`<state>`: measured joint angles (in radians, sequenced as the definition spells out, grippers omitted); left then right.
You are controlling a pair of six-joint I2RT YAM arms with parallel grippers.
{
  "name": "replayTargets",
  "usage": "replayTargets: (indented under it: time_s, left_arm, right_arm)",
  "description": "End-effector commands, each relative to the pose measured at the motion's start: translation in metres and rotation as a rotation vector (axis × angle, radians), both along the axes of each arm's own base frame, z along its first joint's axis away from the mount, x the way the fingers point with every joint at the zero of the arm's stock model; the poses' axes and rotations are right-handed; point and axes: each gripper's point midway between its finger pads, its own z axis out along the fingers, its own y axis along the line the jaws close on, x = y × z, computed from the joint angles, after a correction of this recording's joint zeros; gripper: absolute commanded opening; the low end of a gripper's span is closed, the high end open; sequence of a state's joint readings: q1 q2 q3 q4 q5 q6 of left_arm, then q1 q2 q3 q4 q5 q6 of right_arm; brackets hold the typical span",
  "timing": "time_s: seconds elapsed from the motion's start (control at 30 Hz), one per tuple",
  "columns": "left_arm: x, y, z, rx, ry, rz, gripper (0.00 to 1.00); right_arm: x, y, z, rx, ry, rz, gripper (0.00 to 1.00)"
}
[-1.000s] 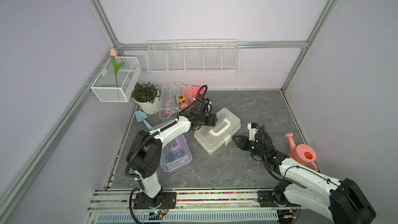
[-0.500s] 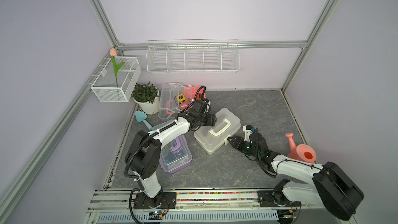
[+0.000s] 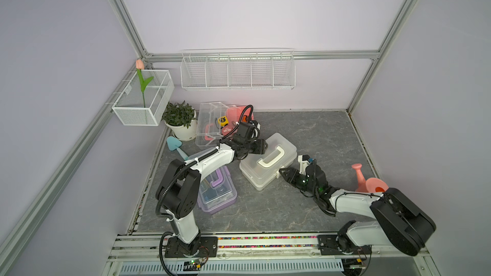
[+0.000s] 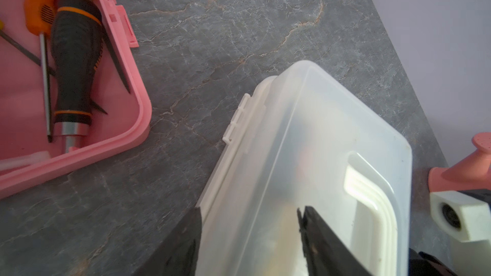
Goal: Close toolboxes
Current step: Fasten the toolbox latch on the toolbox.
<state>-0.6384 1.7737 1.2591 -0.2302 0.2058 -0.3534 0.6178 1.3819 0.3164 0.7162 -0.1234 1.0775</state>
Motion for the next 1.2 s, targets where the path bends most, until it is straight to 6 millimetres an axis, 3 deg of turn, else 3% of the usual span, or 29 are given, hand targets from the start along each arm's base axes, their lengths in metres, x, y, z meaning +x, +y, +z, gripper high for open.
replayTargets:
  time_s: [0.0, 0.23, 0.33, 0.53, 0.67, 0.8, 0.93, 1.03, 1.1, 1.17]
  left_arm:
    - [-0.048, 0.003, -0.068, 0.091, 0.227, -0.089, 0.58]
    - [-0.062, 0.003, -0.084, 0.083, 0.280, -0.125, 0.54]
    - [-0.061, 0.006, -0.080, 0.082, 0.272, -0.098, 0.55]
    - [-0.046, 0.010, -0.050, 0.088, 0.214, -0.024, 0.63]
    - [-0.028, 0.020, -0.021, 0.112, 0.129, 0.051, 0.68]
    - [-0.016, 0.022, 0.010, 0.079, 0.063, 0.103, 0.71]
    - [-0.009, 0.034, 0.035, 0.058, 0.007, 0.176, 0.73]
    - [-0.007, 0.052, 0.051, 0.037, -0.026, 0.249, 0.83]
    - [-0.007, 0.066, 0.058, 0.022, -0.037, 0.293, 1.00]
    - [-0.006, 0.084, 0.064, 0.008, -0.036, 0.333, 0.99]
  right_arm:
    - [0.005, 0.007, 0.009, 0.059, -0.041, 0.002, 0.42]
    - [0.009, 0.010, 0.013, 0.056, -0.069, 0.008, 0.40]
    - [0.009, 0.004, 0.014, 0.038, -0.077, -0.002, 0.41]
    - [0.012, -0.022, 0.025, -0.086, -0.092, -0.023, 0.47]
    - [0.008, -0.039, 0.039, -0.261, -0.116, -0.009, 0.56]
    - [0.005, -0.047, 0.055, -0.335, -0.141, -0.001, 0.58]
    - [0.004, -0.034, 0.073, -0.407, -0.188, 0.088, 0.58]
    - [0.003, -0.014, 0.089, -0.498, -0.260, 0.197, 0.61]
    - [0.003, 0.002, 0.097, -0.544, -0.304, 0.280, 0.63]
    - [0.000, 0.019, 0.099, -0.601, -0.328, 0.370, 0.63]
